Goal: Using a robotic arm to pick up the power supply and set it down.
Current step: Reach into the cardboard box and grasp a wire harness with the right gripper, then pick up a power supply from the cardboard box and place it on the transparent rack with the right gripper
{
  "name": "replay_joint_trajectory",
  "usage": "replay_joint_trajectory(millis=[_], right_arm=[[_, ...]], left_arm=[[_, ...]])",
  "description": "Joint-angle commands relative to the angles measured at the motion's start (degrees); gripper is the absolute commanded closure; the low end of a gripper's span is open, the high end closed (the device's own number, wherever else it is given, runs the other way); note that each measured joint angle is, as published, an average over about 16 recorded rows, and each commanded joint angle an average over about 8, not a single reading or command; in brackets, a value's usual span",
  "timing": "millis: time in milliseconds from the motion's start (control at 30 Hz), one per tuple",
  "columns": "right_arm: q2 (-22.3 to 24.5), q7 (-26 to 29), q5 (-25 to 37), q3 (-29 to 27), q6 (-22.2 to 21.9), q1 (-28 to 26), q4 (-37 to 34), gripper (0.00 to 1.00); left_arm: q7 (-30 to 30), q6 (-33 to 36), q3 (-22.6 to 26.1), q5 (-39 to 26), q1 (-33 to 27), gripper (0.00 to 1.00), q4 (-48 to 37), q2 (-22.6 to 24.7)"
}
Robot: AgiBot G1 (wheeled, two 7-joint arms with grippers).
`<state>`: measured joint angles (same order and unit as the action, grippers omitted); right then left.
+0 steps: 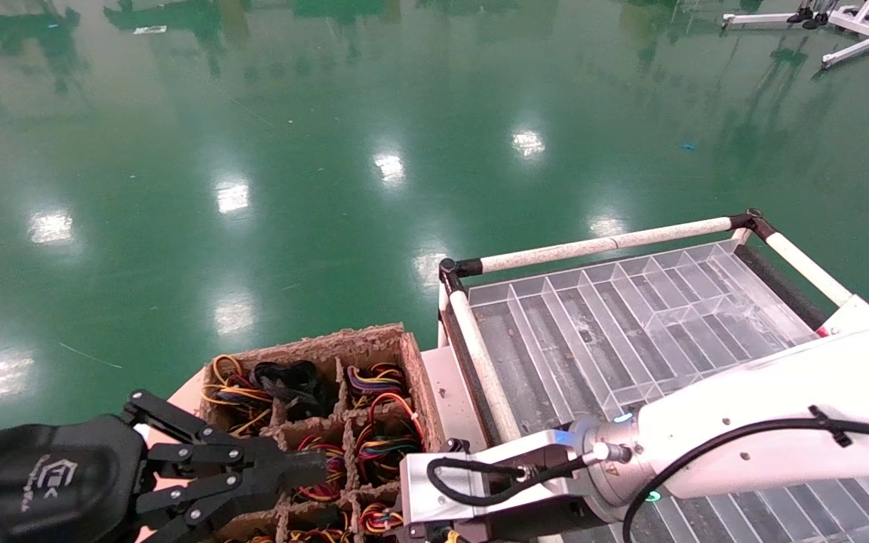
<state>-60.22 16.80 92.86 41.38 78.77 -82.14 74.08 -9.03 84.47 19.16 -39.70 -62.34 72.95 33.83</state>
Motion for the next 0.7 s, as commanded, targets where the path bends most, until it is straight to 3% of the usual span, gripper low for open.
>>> replay_joint_trajectory(millis=[33,100,700], right_arm=[[0.13,0.25,-0.42,-0.16,0.19,-0.03,0.13,1.00],[0.43,0.47,-1.25,-0.52,0.45,-0.06,0.27,1.00],[7.05,1.16,-13.03,-11.52,-3.15,-4.92,1.93,1.00]], left_arm=[[0.00,0.00,0.00,0.00,0.00,0.04,0.00,0.00],[0.00,0.00,0.00,0.00,0.00,0.00,0.00,0.00],[0.01,-0.01,0.03,0.02,-0.01,0.00,0.00,-0.01]])
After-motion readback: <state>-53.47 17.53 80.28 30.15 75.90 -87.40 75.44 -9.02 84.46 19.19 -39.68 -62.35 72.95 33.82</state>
